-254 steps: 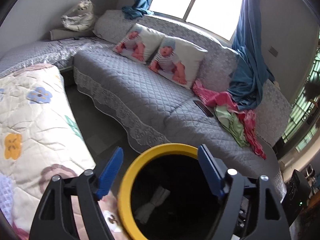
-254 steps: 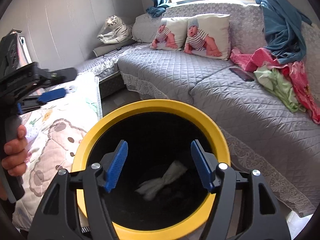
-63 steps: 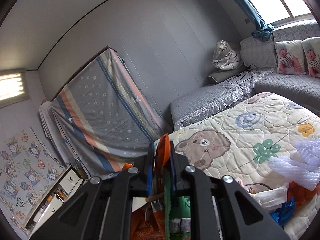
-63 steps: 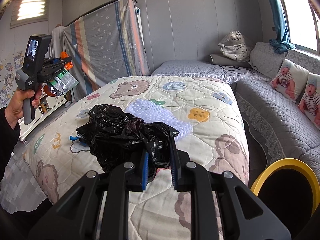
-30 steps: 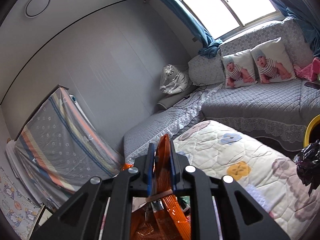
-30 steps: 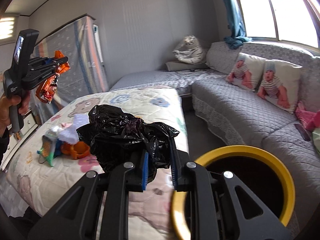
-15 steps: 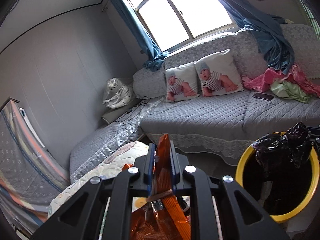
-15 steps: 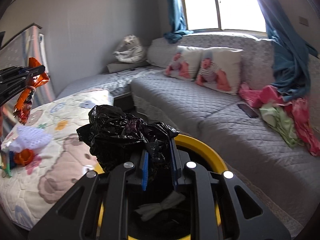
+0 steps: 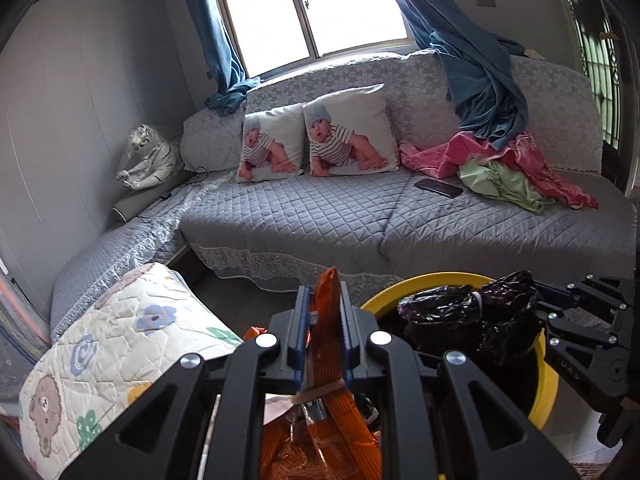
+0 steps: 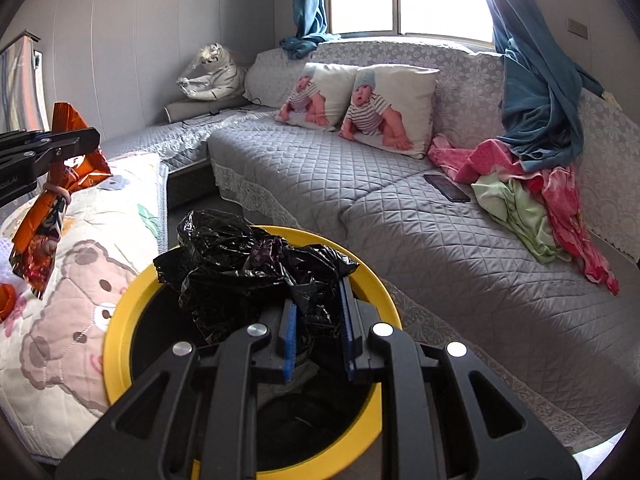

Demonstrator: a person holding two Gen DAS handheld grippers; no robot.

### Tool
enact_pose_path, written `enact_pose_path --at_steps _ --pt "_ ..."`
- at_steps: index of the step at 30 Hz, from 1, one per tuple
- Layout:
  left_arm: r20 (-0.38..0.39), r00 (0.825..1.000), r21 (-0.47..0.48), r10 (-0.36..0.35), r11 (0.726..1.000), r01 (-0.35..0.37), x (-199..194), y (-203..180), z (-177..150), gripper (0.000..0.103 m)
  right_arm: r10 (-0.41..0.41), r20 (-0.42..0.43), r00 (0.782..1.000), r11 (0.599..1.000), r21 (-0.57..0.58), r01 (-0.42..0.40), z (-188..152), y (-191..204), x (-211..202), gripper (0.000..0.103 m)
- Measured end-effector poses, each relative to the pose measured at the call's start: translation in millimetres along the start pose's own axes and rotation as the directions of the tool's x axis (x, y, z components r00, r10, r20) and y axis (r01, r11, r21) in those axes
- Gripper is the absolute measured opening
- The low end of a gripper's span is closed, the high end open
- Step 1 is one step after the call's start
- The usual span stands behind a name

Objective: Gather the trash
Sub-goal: 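Carry the black bag and orange wrappers over the bin with both tools, then open both tools to drop the black bag and wrappers into the bin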

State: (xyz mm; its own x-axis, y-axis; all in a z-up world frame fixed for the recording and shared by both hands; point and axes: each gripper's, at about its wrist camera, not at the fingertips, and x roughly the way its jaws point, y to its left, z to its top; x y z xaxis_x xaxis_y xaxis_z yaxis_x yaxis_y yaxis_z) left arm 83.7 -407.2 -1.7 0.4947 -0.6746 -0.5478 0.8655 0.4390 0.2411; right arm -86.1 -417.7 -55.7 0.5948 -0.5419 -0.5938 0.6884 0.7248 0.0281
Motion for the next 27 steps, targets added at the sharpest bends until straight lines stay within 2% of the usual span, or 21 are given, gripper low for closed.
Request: enact_pose_path --at_steps 5,10,17,18,19,20,22,26,27 --pt "-0.031 0.997 -0.053 -0.076 0.996 0.075 12 -7 -3 0.013 -0.005 -0.025 1.0 1.0 -0.004 0.004 -1 -2 6 0.018" --pt "-0.059 0.986 -0.112 -0.157 0.982 0.149 25 -12 -4 0.013 -0.003 -0.038 0.999 1.0 -0.006 0.003 -2 0 9 0.018" --pt "-0.071 0.983 -0.163 -0.17 0.974 0.157 36 -12 -3 0.016 -0.017 -0.053 0.998 1.0 -0.005 0.017 -2 -1 11 0.018" --pt "-0.072 0.983 -0.169 -0.167 0.974 0.153 37 -11 -2 0.02 -0.018 -0.055 0.998 1.0 -0.001 0.018 -1 -2 11 0.021" --pt "-0.072 0.984 -0.178 -0.165 0.972 0.15 38 -10 -3 0.023 -0.021 -0.054 0.998 1.0 0.005 0.022 -1 -3 11 0.028" --pt "-0.07 0.983 -0.187 -0.168 0.97 0.153 38 -9 -3 0.029 -0.024 -0.05 0.998 1.0 0.008 0.024 0 -4 10 0.032" --pt "-0.066 0.985 -0.194 -0.158 0.971 0.143 36 -7 -2 0.044 -0.031 -0.04 0.999 0.999 0.022 0.032 2 -7 7 0.046" --pt "-0.054 0.987 -0.231 -0.153 0.963 0.136 30 3 -5 0.062 -0.051 -0.025 0.998 0.998 0.032 0.052 5 -11 3 0.052" --pt "-0.048 0.988 -0.246 -0.147 0.96 0.131 27 8 -7 0.071 -0.049 -0.019 0.999 0.998 0.04 0.05 5 -12 2 0.059"
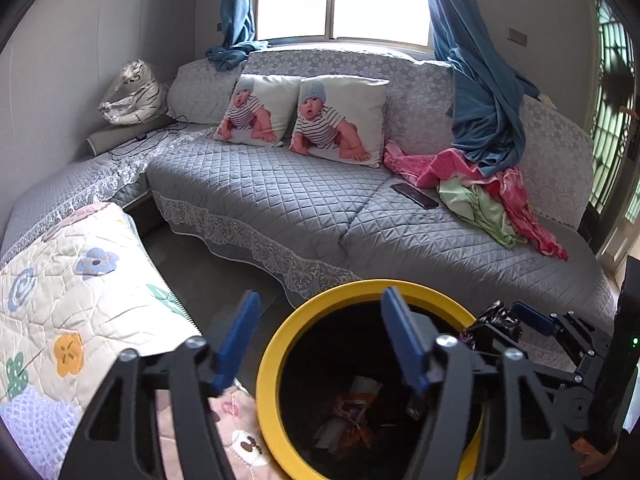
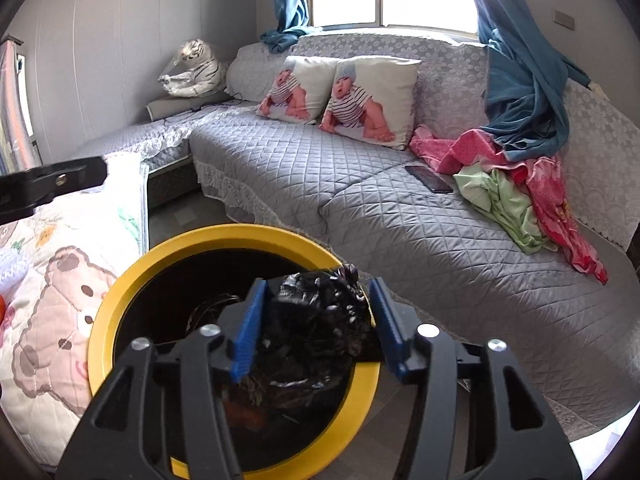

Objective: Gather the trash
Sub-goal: 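Open both tools to drop the black bag and wrappers into the bin, then move both tools back over the trash on the bed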

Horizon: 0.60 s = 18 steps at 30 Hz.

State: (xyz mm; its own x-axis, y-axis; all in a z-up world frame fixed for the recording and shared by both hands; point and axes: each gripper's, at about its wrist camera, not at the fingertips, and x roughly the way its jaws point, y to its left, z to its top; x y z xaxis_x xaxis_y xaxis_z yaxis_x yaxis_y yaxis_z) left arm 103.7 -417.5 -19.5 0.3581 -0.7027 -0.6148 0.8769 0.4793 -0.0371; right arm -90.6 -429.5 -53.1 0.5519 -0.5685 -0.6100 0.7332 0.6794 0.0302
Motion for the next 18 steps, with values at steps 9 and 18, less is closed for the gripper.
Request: enact_pose_path --at_steps 9,18 --pt "0.068 0.994 -0.088 0.085 0.993 -0.079 -60 58 -13 0.091 0.033 0.058 0.998 0.999 -0.004 -0.032 5 8 -11 0.078" --pt "0.116 0.965 -0.144 0.236 0.965 -0.219 -162 147 -59 0.093 0.211 0.12 0.97 0.971 -0.137 -0.194 17 74 -33 0.081"
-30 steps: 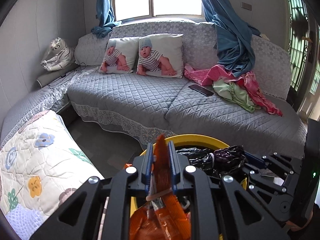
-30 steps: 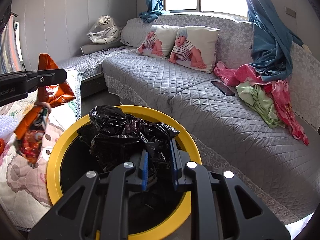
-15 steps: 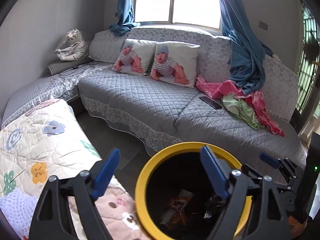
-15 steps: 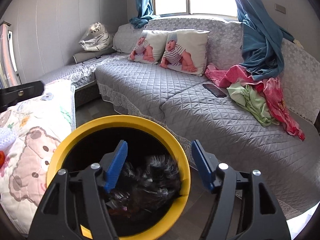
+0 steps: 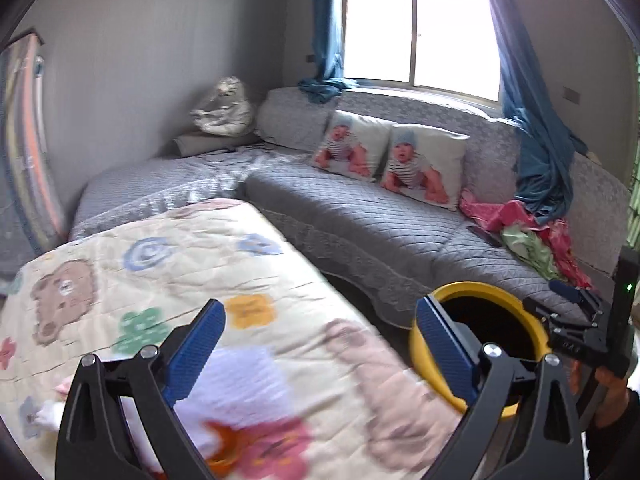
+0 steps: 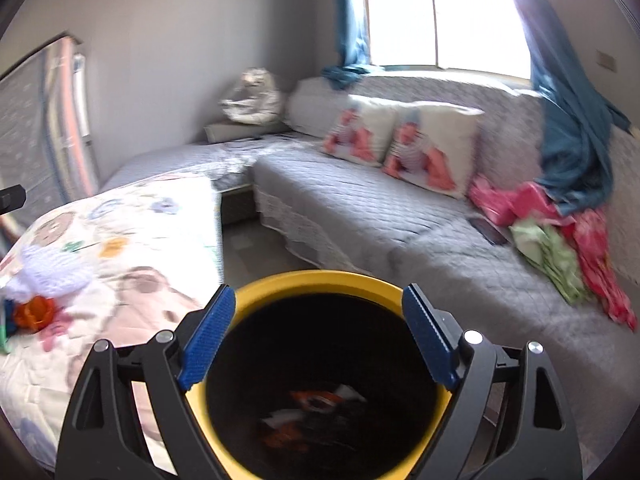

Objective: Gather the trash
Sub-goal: 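Move both tools back over the trash on the bed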

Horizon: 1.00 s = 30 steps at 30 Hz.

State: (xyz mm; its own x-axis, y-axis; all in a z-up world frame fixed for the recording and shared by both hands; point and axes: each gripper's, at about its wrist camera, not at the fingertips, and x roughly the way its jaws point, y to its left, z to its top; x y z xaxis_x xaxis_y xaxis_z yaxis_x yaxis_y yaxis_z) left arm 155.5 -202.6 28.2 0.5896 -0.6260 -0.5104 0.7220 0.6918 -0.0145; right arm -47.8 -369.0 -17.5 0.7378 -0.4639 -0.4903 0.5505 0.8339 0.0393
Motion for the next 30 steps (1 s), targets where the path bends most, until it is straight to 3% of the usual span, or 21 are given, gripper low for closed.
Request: enact_pose_path --at_steps 3,8,12,19,26,30 --pt "0.007 0.997 -0.01 0.073 0.997 -0.073 -30 41 -15 0.093 0.079 0.004 0.997 0.996 -0.049 -0.078 7 33 3 0.081" --pt "-0.004 0.993 -0.028 0.122 0.992 -0.122 -69 95 -44 0.093 0.215 -0.024 0.976 0.969 -0.121 -0.216 14 87 10 0.081" --pt "-0.032 0.993 -0.012 0.111 0.994 -0.112 -86 123 -74 0.093 0.306 -0.057 0.95 0.932 -0.186 -0.311 15 135 15 0.081" --pt "-0.08 0.994 -0.04 0.075 0.996 -0.079 -88 156 -120 0.093 0.391 -0.124 0.912 0.866 -0.288 -0.41 8 209 22 0.081" --pt "-0.096 0.995 -0.076 0.017 0.997 -0.025 -74 163 -131 0.093 0.465 -0.176 0.868 0.815 -0.297 -0.497 13 255 33 0.081" --pt "-0.104 0.994 -0.063 -0.016 0.998 0.01 -68 158 -131 0.089 0.482 -0.185 0.856 0.794 -0.321 -0.516 17 272 39 0.081"
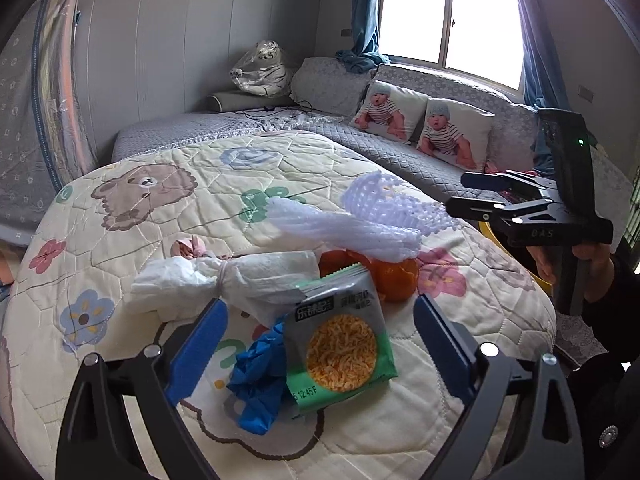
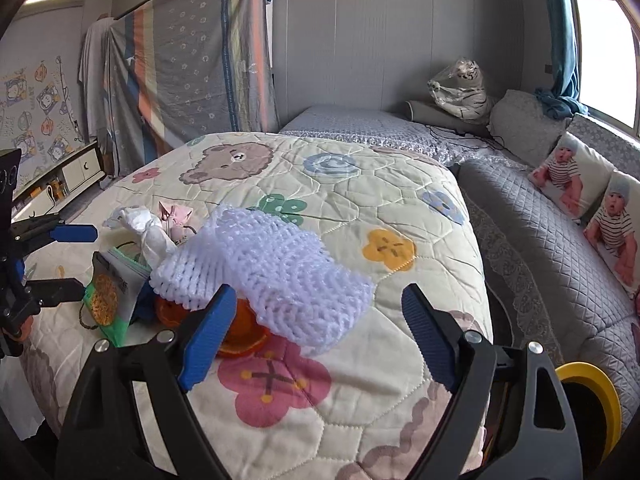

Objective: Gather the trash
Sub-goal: 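Move both tools back over the trash on the bed, then grasp the white foam mesh with the right tool while the left tool grasps the green snack packet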

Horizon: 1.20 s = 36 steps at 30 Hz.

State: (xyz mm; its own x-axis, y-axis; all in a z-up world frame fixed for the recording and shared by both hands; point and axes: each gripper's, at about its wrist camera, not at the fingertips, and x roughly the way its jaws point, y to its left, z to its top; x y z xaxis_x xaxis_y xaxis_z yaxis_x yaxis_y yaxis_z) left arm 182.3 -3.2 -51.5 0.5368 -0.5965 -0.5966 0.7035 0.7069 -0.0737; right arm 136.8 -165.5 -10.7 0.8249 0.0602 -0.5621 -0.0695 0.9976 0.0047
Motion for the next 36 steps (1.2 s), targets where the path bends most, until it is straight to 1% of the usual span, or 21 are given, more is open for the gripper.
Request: enact_pose_path --at_steps 3,6,8,11,13,17,19,22,24,26,27,28,30,31,32,34,36 --pt "-0.016 1.0 0.009 -0.008 1.0 0.008 6 -3 1 0.087 0.01 -0.004 1.0 1.0 -0.024 -0.01 6 6 9 0.08" --pt "-0.032 0.999 0.008 0.0 1.0 0.0 14 -3 3 0.085 0.019 -0.014 1.0 1.0 -0.017 -0.019 10 6 17 0.08" --pt "-0.039 0.999 0.002 -0.003 1.0 0.003 17 -4 4 0.082 0.026 -0.018 1.0 1.0 -0.017 -0.026 13 7 22 0.08" --pt "-0.053 0.999 0.003 -0.005 1.0 0.005 24 -6 7 0.076 0.028 -0.026 0.999 0.999 -0.035 -0.029 16 10 30 0.078" --pt "-0.066 0.998 0.003 0.001 1.0 -0.001 28 -7 8 0.068 0.032 -0.041 0.999 0.999 -0.04 -0.033 18 11 38 0.076" --pt "-0.081 0.997 -0.018 0.0 1.0 -0.002 33 -5 8 0.058 0.037 -0.072 0.997 0.999 -0.037 -0.04 20 11 52 0.072" --pt "-0.088 0.996 -0.024 0.005 1.0 -0.007 35 -4 7 0.052 0.054 -0.089 0.995 0.998 -0.03 -0.057 20 10 57 0.071" --pt "-0.098 0.995 -0.024 -0.004 1.0 0.002 36 -5 6 0.047 0.113 -0.108 0.988 0.993 -0.015 -0.115 20 13 58 0.069" --pt "-0.108 0.994 -0.016 -0.005 1.0 0.003 37 -8 4 0.043 0.115 -0.12 0.986 0.992 -0.039 -0.12 19 19 58 0.068" --pt "-0.118 0.993 -0.01 0.005 1.0 -0.006 39 -10 2 0.039 0.115 -0.141 0.983 0.991 -0.049 -0.123 16 23 63 0.064" --pt "-0.121 0.993 -0.013 0.007 1.0 -0.009 39 -10 1 0.036 0.12 -0.151 0.981 0.991 -0.037 -0.127 16 22 66 0.061" --pt "-0.12 0.993 -0.019 0.007 1.0 -0.009 39 -10 1 0.033 0.123 -0.159 0.98 0.991 -0.027 -0.129 16 21 68 0.053" --pt "-0.117 0.993 -0.034 0.007 0.999 -0.011 37 -8 0 0.029 0.128 -0.172 0.977 0.991 -0.009 -0.132 17 18 70 0.046" --pt "-0.116 0.993 -0.039 0.01 0.999 -0.015 36 -8 -1 0.026 0.135 -0.176 0.975 0.991 -0.001 -0.137 17 17 71 0.037" --pt "-0.115 0.993 -0.047 0.012 0.999 -0.018 36 -7 -1 0.024 0.137 -0.184 0.973 0.99 0.002 -0.139 17 16 73 0.032" --pt "-0.116 0.993 -0.064 0.015 0.998 -0.023 36 -4 -2 0.017 0.144 -0.205 0.968 0.989 0.016 -0.144 15 14 77 0.021" --pt "-0.108 0.994 -0.069 0.019 0.997 -0.026 34 -4 -2 0.014 0.154 -0.223 0.963 0.988 0.037 -0.149 11 11 81 0.016"
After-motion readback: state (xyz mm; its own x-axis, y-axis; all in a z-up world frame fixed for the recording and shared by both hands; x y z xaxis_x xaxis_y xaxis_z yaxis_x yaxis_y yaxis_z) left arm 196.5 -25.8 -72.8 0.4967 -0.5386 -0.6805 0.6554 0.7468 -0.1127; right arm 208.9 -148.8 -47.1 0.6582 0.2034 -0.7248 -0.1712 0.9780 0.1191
